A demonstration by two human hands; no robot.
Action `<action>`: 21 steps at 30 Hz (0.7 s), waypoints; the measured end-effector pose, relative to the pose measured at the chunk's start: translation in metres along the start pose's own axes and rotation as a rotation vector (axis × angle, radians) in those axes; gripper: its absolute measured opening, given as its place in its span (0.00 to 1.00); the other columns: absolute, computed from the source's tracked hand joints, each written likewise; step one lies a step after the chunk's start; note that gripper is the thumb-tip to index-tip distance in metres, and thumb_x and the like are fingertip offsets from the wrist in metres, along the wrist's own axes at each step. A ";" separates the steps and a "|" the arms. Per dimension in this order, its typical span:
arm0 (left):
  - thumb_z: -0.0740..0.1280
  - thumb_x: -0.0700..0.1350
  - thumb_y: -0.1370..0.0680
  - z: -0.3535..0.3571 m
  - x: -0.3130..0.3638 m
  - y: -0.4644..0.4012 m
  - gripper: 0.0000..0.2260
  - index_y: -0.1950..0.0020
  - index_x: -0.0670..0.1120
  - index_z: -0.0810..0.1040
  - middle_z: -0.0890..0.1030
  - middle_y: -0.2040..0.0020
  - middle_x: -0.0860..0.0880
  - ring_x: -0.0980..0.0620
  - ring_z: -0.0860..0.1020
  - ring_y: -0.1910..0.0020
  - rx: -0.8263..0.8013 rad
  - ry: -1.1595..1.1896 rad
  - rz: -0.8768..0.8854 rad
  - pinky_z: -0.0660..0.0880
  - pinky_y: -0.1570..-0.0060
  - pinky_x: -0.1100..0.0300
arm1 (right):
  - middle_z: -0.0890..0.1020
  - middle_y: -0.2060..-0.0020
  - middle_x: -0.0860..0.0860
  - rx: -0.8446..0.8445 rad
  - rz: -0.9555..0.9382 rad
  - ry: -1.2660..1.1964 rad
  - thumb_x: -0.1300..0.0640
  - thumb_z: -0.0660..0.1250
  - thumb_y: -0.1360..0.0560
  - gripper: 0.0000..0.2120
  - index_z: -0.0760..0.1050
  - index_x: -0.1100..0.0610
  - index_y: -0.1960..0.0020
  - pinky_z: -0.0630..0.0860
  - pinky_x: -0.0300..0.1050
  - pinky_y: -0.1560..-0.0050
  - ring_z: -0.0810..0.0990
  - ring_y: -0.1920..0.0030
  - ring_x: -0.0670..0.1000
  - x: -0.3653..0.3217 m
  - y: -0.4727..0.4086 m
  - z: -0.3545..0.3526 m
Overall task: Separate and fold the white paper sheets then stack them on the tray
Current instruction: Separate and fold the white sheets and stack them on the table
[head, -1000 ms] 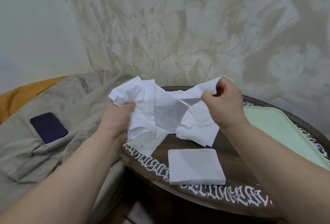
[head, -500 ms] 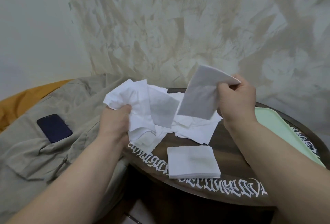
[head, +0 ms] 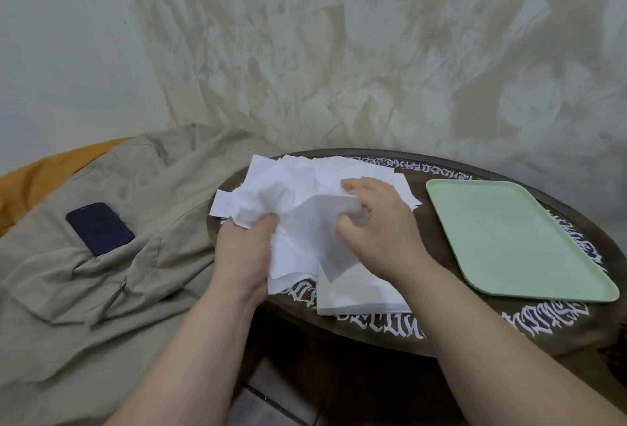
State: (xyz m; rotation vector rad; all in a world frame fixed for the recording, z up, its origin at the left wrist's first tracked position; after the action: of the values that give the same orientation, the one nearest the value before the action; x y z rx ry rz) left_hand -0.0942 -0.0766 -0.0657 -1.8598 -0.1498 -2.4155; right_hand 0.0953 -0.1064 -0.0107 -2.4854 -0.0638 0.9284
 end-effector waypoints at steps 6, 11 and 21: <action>0.64 0.32 0.22 0.005 -0.024 -0.001 0.10 0.53 0.46 0.81 0.85 0.60 0.53 0.55 0.83 0.61 -0.007 -0.039 -0.015 0.79 0.65 0.64 | 0.70 0.73 0.43 0.017 0.070 -0.060 0.57 0.70 0.28 0.19 0.64 0.47 0.71 0.62 0.40 0.64 0.69 0.67 0.45 0.028 0.017 0.015; 0.62 0.32 0.21 0.001 -0.031 -0.016 0.13 0.53 0.48 0.81 0.85 0.59 0.55 0.56 0.83 0.60 0.064 0.015 -0.028 0.81 0.61 0.62 | 0.71 0.76 0.40 0.135 0.275 -0.240 0.61 0.70 0.30 0.18 0.64 0.52 0.71 0.62 0.35 0.69 0.66 0.72 0.43 0.066 0.008 -0.001; 0.64 0.34 0.21 0.006 -0.029 -0.017 0.10 0.54 0.47 0.81 0.84 0.60 0.55 0.57 0.83 0.61 0.047 -0.092 0.004 0.79 0.60 0.61 | 0.83 0.57 0.58 -0.092 0.611 -1.313 0.73 0.63 0.27 0.09 0.75 0.61 0.53 0.81 0.48 0.57 0.83 0.60 0.54 0.071 0.006 0.043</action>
State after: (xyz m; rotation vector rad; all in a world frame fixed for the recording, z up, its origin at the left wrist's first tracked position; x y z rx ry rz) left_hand -0.0836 -0.0591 -0.0925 -1.9497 -0.2071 -2.3033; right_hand 0.1224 -0.0793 -0.0844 -1.5154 0.2380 2.6647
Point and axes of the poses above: each hand's wrist, its own y-axis away from the middle knuckle, its own z-axis out of the palm, x = y × z, the point moved 10 cm from there along -y, towards the middle knuckle
